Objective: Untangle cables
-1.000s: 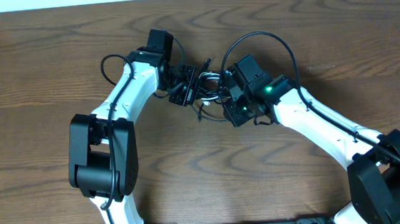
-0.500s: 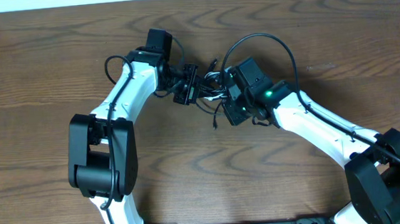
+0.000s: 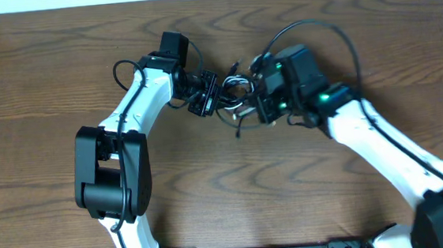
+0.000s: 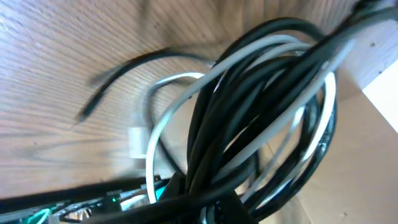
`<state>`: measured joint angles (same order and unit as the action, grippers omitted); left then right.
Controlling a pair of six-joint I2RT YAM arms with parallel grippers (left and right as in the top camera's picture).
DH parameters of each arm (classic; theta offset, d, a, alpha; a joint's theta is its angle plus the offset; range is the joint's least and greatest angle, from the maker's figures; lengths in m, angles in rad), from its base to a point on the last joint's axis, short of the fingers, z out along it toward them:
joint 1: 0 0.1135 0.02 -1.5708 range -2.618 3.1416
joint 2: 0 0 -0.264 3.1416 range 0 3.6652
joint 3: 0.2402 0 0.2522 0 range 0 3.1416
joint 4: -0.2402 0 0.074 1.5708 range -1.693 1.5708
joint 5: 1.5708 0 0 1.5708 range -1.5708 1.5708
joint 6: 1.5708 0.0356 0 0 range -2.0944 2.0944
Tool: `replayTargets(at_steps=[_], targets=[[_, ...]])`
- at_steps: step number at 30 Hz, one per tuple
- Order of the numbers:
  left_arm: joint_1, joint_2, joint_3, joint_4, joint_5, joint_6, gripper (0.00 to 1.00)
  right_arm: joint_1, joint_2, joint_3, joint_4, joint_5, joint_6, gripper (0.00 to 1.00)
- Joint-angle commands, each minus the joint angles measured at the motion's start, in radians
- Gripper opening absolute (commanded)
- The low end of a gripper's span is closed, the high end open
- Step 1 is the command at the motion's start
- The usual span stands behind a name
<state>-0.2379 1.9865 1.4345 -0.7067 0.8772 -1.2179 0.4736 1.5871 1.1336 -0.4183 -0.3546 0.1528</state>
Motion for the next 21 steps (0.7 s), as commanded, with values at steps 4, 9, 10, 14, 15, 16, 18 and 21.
replayTargets(at_steps=[4,9,10,14,15,16,18,21], targets=[[-0.01,-0.021,-0.002,0.027,-0.085,0.128,0.07,-0.092,-0.124,0.046,0.019,-0.064,0.046,0.42],[-0.01,-0.021,-0.002,0.101,-0.085,0.455,0.07,-0.113,-0.123,0.046,0.01,-0.068,0.058,0.43],[-0.01,-0.021,-0.002,0.113,-0.085,0.502,0.07,-0.113,-0.123,0.046,0.005,-0.072,0.061,0.43],[-0.01,-0.021,-0.002,0.122,-0.085,0.541,0.08,-0.11,-0.123,0.046,-0.039,-0.079,0.098,0.42],[-0.01,-0.021,-0.002,0.122,-0.085,0.54,0.07,-0.109,-0.122,0.046,-0.056,-0.079,0.122,0.41],[-0.01,-0.021,-0.002,0.122,-0.085,0.534,0.07,-0.109,-0.122,0.046,-0.074,-0.078,0.149,0.4],[-0.01,-0.021,-0.002,0.117,-0.085,0.492,0.08,-0.109,-0.12,0.046,-0.1,-0.084,0.204,0.35],[-0.017,-0.021,-0.002,0.115,-0.085,0.399,0.08,-0.109,-0.112,0.046,-0.111,-0.15,0.25,0.31]])
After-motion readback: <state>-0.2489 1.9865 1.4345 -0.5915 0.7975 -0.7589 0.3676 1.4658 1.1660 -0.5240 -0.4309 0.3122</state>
